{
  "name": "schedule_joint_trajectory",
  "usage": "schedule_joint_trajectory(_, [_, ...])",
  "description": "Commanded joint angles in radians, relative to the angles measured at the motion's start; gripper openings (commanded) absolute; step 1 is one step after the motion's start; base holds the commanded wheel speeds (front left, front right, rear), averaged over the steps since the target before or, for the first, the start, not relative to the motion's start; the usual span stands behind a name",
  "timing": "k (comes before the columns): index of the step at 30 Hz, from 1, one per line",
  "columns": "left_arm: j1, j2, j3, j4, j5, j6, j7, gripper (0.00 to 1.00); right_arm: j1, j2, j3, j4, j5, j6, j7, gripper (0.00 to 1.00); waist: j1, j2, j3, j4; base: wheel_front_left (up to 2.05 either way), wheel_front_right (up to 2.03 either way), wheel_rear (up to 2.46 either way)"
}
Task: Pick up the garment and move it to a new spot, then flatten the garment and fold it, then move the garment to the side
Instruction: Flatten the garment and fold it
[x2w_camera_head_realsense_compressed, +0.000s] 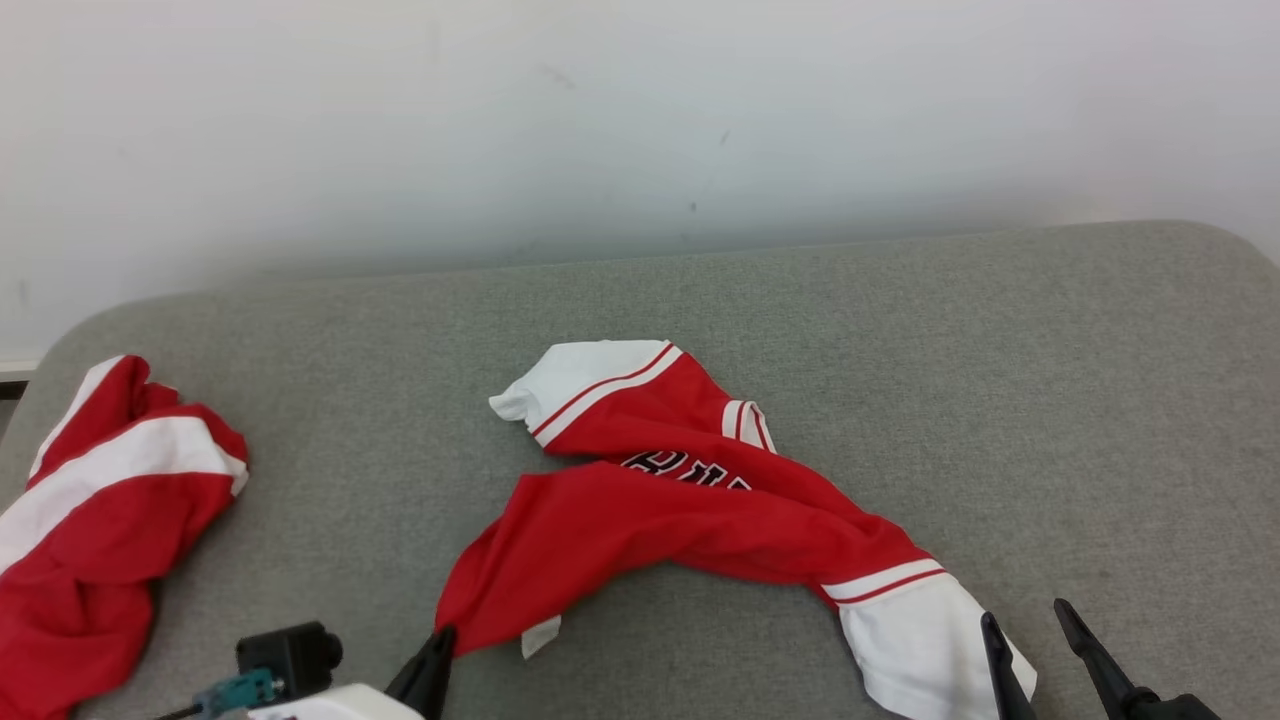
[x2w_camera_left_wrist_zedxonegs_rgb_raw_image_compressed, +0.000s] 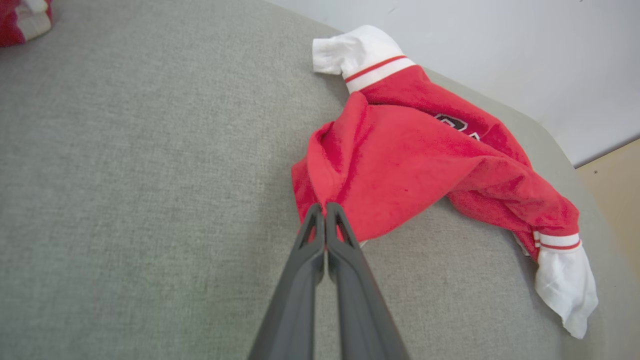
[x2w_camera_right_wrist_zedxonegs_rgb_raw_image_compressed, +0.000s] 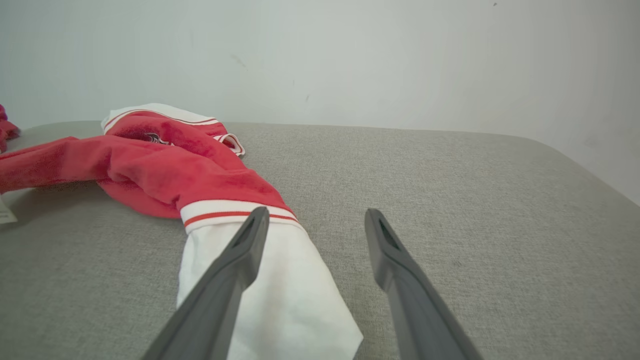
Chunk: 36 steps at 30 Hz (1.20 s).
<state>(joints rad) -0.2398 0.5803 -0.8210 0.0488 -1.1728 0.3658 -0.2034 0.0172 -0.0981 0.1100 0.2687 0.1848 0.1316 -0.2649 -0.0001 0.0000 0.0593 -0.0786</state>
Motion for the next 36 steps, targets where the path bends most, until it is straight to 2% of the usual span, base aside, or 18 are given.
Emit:
schedule_joint_trajectory(1, [0.037,0.017,0.012,-0.039,-0.019,0.025,-0.008,0.0,0.006,-0.01,-0.001,-0.001,0.0,-0.002,0.001,1.0,0.0001,0.0,0.0,0.005,0.0,0.0,0.0])
schedule_joint_trajectory(5, [0.106,0.043,0.017,-0.088,-0.045,0.069,0.001,0.0,-0.001,-0.019,0.005,0.004,0.001,-0.002,0.001,1.0,0.0001,0.0,-0.001,0.009,0.0,0.0,0.0])
schedule_joint_trajectory(10, [0.106,0.044,0.025,-0.066,-0.063,0.07,0.015,0.0,-0.013,-0.023,0.017,0.01,0.007,-0.002,0.001,1.0,0.0001,0.0,-0.005,0.002,0.0,0.0,0.0])
schedule_joint_trajectory(11, [0.096,0.046,0.021,-0.051,-0.057,0.073,0.019,0.35,-0.013,-0.022,0.019,0.011,0.007,-0.002,0.001,1.0,0.0001,0.0,-0.005,0.0,0.0,0.0,0.0])
schedule_joint_trajectory(13, [0.069,0.044,0.009,-0.013,-0.041,0.064,0.036,0.86,-0.012,-0.021,0.024,0.012,0.006,-0.002,0.001,1.0,0.0001,0.0,-0.004,-0.004,0.0,0.0,0.0])
schedule_joint_trajectory(15, [0.044,0.03,-0.003,0.032,-0.035,0.049,0.053,1.0,-0.011,-0.019,0.031,0.014,0.005,-0.002,0.001,1.0,0.0001,0.0,-0.004,-0.009,0.0,0.0,0.0])
schedule_joint_trajectory(19, [-0.012,0.016,-0.013,0.136,-0.013,0.029,0.065,1.0,-0.021,-0.019,0.041,0.02,0.01,-0.002,0.001,1.0,0.0001,0.0,0.003,-0.022,0.0,0.0,0.0])
schedule_joint_trajectory(23, [-0.042,0.002,-0.003,0.226,0.011,0.016,0.023,1.0,-0.028,-0.02,0.041,0.02,0.013,-0.002,0.001,1.0,0.0001,0.0,0.008,-0.038,0.0,0.0,0.0])
schedule_joint_trajectory(27, [-0.031,-0.02,0.044,0.259,0.031,-0.011,-0.045,1.0,-0.018,-0.024,0.026,0.01,0.009,-0.002,0.001,1.0,0.0001,0.0,0.01,-0.046,0.0,0.0,0.0])
schedule_joint_trajectory(30, [-0.012,-0.025,0.073,0.253,0.077,-0.024,-0.058,1.0,-0.01,-0.027,0.014,0.002,0.006,-0.002,0.001,1.0,0.0001,0.0,0.009,-0.047,0.0,0.0,0.0])
schedule_joint_trajectory(33, [0.025,-0.068,0.195,0.192,0.204,-0.034,-0.062,1.0,0.01,-0.03,-0.008,-0.012,0.001,-0.002,0.001,1.0,0.0001,0.0,0.001,-0.038,0.0,0.0,0.0])
schedule_joint_trajectory(36, [0.121,-0.151,0.324,0.12,0.348,-0.041,-0.06,1.0,0.033,-0.04,-0.035,-0.03,-0.006,-0.002,0.001,1.0,0.0001,0.0,-0.015,-0.023,0.0,0.0,0.0])
